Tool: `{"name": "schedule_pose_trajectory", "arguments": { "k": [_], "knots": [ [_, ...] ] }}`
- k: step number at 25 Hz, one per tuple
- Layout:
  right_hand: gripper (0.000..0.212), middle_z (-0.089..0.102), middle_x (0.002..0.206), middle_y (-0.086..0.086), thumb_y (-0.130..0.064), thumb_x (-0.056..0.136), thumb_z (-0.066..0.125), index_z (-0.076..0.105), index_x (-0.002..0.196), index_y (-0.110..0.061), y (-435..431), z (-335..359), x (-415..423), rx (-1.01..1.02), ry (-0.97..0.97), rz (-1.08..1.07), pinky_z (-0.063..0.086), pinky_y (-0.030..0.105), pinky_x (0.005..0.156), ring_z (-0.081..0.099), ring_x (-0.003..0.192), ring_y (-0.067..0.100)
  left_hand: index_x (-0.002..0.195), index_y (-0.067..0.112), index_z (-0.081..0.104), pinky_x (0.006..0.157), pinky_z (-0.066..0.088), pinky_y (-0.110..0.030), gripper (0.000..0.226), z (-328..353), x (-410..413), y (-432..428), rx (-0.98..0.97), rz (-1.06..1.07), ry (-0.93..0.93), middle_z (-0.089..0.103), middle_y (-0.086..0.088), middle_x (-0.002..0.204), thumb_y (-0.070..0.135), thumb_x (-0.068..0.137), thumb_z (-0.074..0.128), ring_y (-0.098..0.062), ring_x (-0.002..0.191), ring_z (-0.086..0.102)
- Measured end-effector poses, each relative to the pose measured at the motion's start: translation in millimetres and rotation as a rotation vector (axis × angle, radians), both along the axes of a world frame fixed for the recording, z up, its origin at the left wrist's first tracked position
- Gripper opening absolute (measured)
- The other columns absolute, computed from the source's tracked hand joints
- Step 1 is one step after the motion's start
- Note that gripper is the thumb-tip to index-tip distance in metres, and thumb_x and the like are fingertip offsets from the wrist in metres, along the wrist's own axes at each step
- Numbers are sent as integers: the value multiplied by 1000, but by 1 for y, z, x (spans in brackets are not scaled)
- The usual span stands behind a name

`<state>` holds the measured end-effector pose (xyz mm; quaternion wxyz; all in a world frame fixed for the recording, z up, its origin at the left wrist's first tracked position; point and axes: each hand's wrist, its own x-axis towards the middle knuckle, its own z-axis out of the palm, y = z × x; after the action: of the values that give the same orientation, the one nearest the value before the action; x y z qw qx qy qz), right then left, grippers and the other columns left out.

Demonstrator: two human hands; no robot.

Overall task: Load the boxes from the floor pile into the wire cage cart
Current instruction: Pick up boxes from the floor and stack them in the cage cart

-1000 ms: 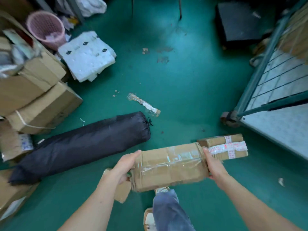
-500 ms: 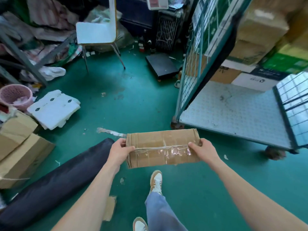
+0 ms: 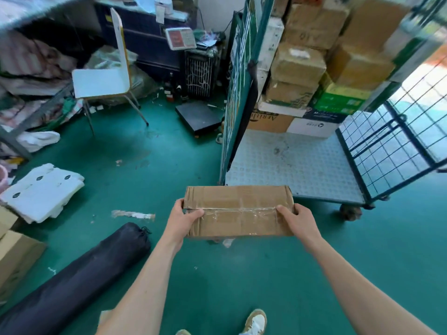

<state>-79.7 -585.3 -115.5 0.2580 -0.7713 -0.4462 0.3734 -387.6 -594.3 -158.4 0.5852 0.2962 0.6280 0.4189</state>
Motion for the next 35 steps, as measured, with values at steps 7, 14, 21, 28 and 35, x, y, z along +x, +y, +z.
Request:
{"name": "schedule_pose_trajectory", "arguments": {
  "k": [7,14,21,28,35],
  "knots": [
    [19,67,95,-6,-37,94,68,60,95,-19,15,48,106,171,126,-145,45,25,70,62,84,7,120,25,61,75,56,-32,29,56,125,45,113,-52,27,69,2,113,23,93,71,-18,100,67],
    [30,61,100,-2,-41,94,67,52,110,-19,59,98,219,282,64,-174,46,36,82,57,89,15,139,16,57,103,51,-51,74,103,234,106,205,-152,185,64,-2,133,55,79,75,-24,117,62],
    [53,54,102,-2,-39,98,62,45,138,-9,101,137,315,366,88,-225,43,28,65,54,91,15,159,29,14,113,37,-43,100,175,316,140,436,-437,250,33,4,156,52,83,76,-20,135,43],
    [60,54,117,6,-43,97,62,43,143,-8,176,149,378,288,98,-214,44,37,85,53,103,22,151,44,-28,116,10,-21,154,188,349,215,613,-825,394,-10,43,146,57,57,93,8,143,3],
    [75,59,135,14,-60,91,60,46,145,-10,276,157,445,172,8,-299,49,50,103,60,116,30,149,60,7,124,22,-41,124,214,403,347,875,-912,625,18,21,159,70,54,86,-6,146,21]
  ]
}}
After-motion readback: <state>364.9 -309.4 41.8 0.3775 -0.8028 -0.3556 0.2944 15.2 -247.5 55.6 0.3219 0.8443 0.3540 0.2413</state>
